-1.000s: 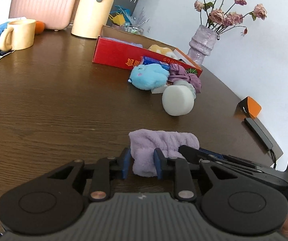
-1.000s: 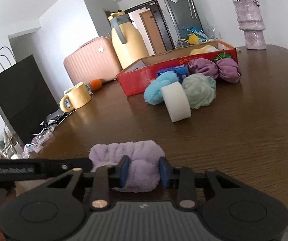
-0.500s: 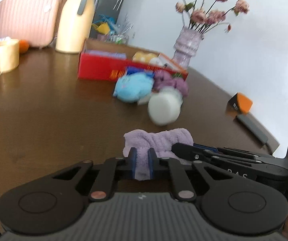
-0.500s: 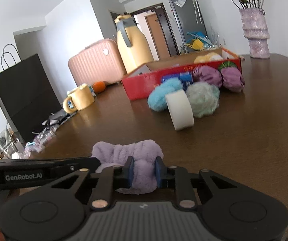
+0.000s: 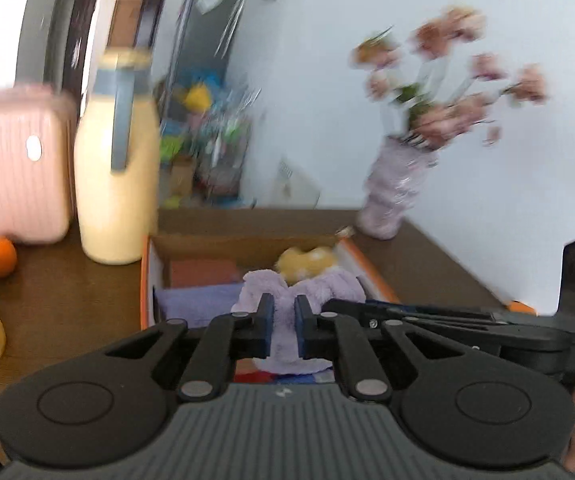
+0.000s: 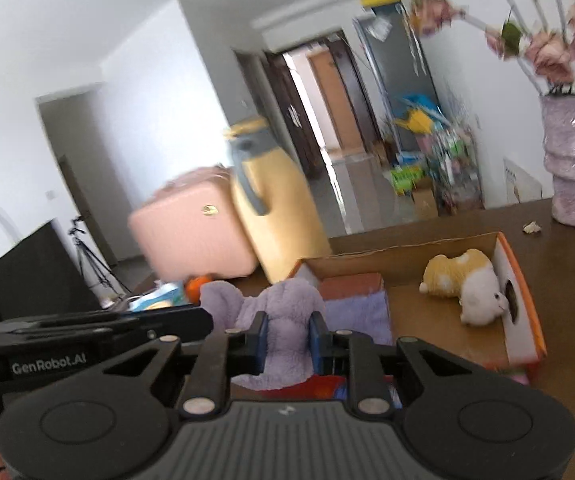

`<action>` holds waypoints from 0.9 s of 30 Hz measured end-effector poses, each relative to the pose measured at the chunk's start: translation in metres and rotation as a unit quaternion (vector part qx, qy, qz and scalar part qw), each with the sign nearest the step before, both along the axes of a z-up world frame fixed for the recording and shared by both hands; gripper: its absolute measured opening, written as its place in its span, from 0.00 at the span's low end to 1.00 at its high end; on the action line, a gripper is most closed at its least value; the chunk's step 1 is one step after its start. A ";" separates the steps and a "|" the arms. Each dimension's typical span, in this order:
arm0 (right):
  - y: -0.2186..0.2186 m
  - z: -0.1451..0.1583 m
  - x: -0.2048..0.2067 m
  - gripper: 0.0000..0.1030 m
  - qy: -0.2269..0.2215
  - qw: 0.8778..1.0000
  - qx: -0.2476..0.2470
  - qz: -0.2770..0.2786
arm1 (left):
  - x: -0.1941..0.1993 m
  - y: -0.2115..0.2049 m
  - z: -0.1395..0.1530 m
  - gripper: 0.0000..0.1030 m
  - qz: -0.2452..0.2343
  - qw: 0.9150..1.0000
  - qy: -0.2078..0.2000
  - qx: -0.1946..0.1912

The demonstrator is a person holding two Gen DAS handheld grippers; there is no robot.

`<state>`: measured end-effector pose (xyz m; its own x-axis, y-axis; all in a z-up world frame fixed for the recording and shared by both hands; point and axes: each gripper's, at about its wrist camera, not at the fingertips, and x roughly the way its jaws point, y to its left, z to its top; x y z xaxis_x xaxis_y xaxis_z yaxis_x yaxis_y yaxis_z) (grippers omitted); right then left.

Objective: Organize soft objects
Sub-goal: 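Carry the lilac towel into the box and open both grippers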

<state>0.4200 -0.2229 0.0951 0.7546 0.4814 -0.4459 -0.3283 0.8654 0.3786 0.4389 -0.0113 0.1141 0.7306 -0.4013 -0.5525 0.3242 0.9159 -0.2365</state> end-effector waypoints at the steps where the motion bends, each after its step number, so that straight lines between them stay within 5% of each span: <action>1: 0.001 -0.007 0.024 0.20 0.026 1.000 0.013 -0.001 | 0.019 0.002 -0.008 0.10 0.013 1.000 0.024 -0.002; 7: 0.018 -0.074 0.105 0.20 0.146 0.989 0.017 -0.013 | 0.079 -0.006 -0.072 0.11 0.039 0.991 0.107 0.067; 13: 0.036 -0.111 0.120 0.29 0.182 0.983 -0.010 -0.008 | 0.089 0.008 -0.098 0.14 0.052 0.985 0.136 0.088; 18: 0.033 -0.096 0.118 0.36 0.178 0.984 -0.008 -0.007 | 0.072 0.016 -0.064 0.27 0.065 0.988 0.101 0.094; 26: -0.021 -0.013 0.069 0.42 0.096 0.994 -0.020 -0.055 | 0.010 0.017 0.020 0.36 0.081 0.992 0.007 0.101; 27: -0.029 -0.003 0.061 0.44 0.085 0.994 -0.027 -0.060 | 0.001 0.016 0.026 0.44 0.082 0.992 -0.003 0.100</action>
<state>0.4805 -0.2515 0.0920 0.7173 0.3640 -0.5942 -0.1568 0.9151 0.3714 0.4398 0.0048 0.1400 0.7803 -0.1591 -0.6048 0.1675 0.9849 -0.0431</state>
